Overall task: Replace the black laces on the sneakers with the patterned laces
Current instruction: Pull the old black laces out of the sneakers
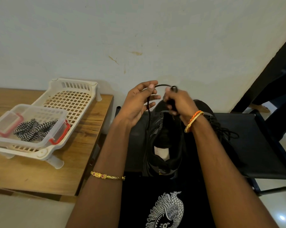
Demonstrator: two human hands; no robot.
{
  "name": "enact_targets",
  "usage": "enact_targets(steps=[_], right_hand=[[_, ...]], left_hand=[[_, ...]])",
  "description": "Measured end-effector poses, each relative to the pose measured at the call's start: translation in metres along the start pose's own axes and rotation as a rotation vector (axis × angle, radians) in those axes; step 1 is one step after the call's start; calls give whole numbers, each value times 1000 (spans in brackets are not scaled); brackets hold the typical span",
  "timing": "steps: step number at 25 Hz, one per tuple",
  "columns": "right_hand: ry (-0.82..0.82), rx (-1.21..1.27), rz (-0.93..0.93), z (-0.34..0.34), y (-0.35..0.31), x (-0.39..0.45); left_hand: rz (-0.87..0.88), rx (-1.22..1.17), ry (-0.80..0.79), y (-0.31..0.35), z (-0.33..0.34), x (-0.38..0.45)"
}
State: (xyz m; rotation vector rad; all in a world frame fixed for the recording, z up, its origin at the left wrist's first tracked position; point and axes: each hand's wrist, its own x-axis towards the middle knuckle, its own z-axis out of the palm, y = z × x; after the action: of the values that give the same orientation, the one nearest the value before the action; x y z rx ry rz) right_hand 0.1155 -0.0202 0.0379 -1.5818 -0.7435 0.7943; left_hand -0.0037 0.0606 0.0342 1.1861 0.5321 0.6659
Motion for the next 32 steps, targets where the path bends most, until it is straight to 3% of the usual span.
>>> enact_targets(steps=[3,5,8,10,13,16,18,22,28,32], right_hand=[[142,609,60,-6,-1,8],[76,947,92,-5,-1,6],[-6,1265,69,-3,-2,4],[43,1070,102,-3,-3,5],[190,253,86,0,6,12],[94,-253,89,10,12,12],[14,-288,176,11,8,8],[-68,-193,226,6,-1,0],[81,46,242,4,1,3],[184,112,217,7,1,3]], left_hand=[[42,96,15,-1,-3,0],[86,172,-2,-3,-1,-2],[-2,286,34,-11,6,-3],[-39,358,107,-15,6,-2],[36,470,94,-16,2,2],[203,723,72,-19,7,1],[307,819,111,-19,12,-1],[334,685,197,-17,10,0],[224,572,264,-24,14,2],[176,549,190,-24,19,-3]])
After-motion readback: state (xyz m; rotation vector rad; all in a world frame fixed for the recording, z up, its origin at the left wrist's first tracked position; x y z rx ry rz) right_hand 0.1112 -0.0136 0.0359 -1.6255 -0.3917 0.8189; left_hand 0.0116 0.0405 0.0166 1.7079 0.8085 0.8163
